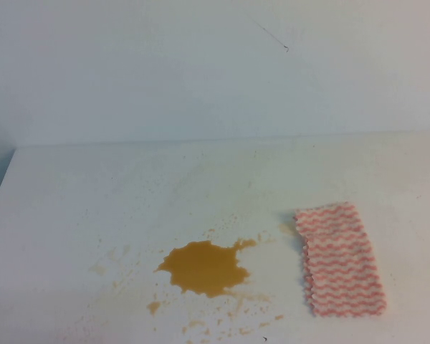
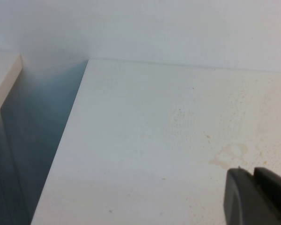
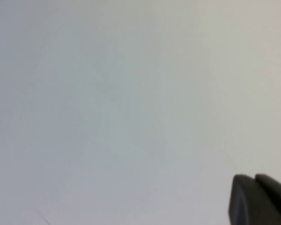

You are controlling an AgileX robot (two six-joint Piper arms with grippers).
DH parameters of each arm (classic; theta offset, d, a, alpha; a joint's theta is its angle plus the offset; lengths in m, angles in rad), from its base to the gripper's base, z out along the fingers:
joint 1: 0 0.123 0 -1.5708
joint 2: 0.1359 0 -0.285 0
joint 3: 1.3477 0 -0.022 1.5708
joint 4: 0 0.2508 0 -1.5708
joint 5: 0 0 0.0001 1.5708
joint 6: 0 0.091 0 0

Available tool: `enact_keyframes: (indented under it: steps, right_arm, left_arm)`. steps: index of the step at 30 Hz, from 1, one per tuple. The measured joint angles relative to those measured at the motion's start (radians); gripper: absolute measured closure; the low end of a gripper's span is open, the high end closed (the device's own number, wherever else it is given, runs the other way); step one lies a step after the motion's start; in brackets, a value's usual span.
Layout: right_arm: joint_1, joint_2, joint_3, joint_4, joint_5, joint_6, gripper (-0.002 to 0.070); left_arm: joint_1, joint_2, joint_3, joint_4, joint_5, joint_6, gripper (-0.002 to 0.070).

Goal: Wipe the table

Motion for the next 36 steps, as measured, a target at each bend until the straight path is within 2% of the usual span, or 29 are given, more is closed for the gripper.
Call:
enact_keyframes:
  steps: [5,12,17,21,23,26,29,33,36]
  right_arm:
    - [0.0,0.0,-0.145,-0.185,0.072,0.219,0.0678]
    - [0.0,0.148,-0.381,-0.391,0.442,0.363,0.0678]
    - [0.0,0.359,-0.476,-0.362,0.725,0.375,0.0678]
    - [0.0,0.531,-0.509,-0.199,0.891,0.301,0.0678]
    - [0.0,0.607,-0.516,-0.052,0.937,0.208,0.0678]
    - [0.0,0.726,-0.525,0.203,0.989,-0.04,0.0678]
    - [0.0,0.823,-0.538,0.498,1.042,-0.404,0.0678]
    - [0.0,0.917,-0.574,0.944,1.191,-0.978,0.0678]
    - [0.0,0.966,-0.588,1.242,1.328,-1.298,0.0678]
  left_arm:
    - [0.0,0.0,0.0,0.0,0.0,0.0,0.0675]
    - [0.0,0.0,0.0,0.0,0.0,0.0,0.0675]
    - [0.0,0.0,0.0,0.0,0.0,0.0,0.0675]
    - [0.0,0.0,0.0,0.0,0.0,0.0,0.0675]
    - [0.0,0.0,0.0,0.0,0.0,0.0,0.0675]
    - [0.0,0.0,0.0,0.0,0.0,0.0,0.0675]
    - [0.0,0.0,0.0,0.0,0.0,0.0,0.0675]
    - [0.0,0.0,0.0,0.0,0.0,0.0,0.0675]
    - [0.0,0.0,0.0,0.0,0.0,0.0,0.0675]
